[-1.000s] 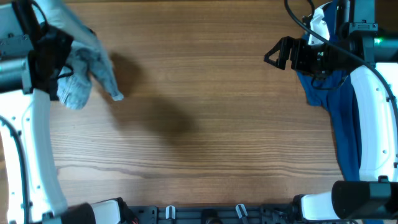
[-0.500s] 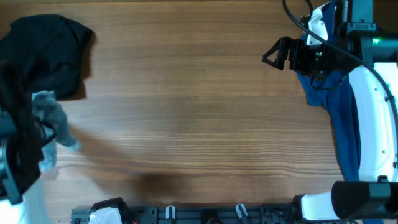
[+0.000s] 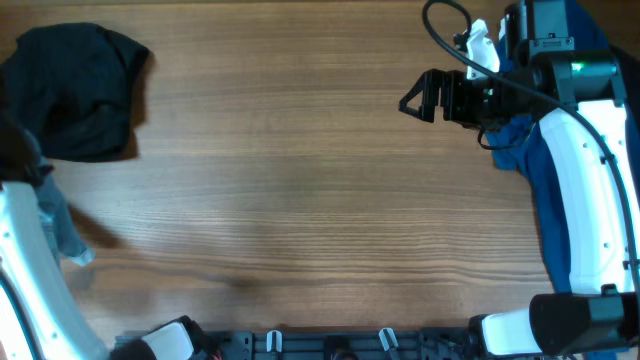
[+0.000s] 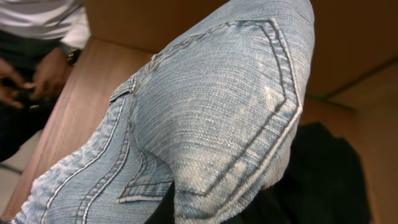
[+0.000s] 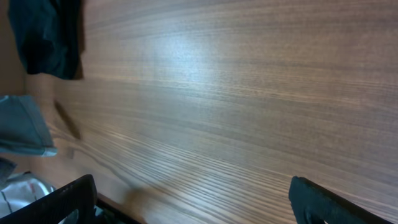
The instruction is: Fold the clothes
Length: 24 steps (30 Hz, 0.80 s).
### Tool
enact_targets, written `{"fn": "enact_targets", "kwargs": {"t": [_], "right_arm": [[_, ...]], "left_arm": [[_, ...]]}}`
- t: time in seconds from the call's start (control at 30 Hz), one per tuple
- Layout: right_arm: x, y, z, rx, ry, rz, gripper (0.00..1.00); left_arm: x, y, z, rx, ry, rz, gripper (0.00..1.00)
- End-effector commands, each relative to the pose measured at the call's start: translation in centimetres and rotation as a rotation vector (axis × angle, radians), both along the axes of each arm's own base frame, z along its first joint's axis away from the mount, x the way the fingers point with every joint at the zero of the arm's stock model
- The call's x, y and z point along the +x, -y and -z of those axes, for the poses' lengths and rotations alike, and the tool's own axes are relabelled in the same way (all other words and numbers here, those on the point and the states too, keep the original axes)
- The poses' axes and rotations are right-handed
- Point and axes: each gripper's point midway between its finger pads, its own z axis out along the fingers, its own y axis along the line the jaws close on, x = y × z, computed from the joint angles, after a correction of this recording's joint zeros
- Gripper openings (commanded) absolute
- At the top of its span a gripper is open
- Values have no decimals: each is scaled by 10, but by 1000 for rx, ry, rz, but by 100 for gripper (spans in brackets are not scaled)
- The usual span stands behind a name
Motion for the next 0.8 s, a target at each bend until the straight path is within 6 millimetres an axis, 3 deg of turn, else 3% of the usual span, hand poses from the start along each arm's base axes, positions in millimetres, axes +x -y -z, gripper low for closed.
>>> {"fn": "enact_targets", "kwargs": {"t": [0.0,0.13,0.27,0.63,0.77], "right_arm": [[5,0,18,-29,-60,-1,100],[7,-5,34,-35,-115,-15,100],[9,-13,41,-37,-129,-32,100],[3,-8,46,-85,-149,-30,100],[5,-8,46,-84,-146,-29,100]], "left_arm": [[0,-27,11,-30,24,-88,4],[24,-40,32,-67,21,-69,4],[58,-39,56,-120,18,0,4],[175,32,110,-140,-10,277,4],[190,37,118,-144,37,263,4]]}}
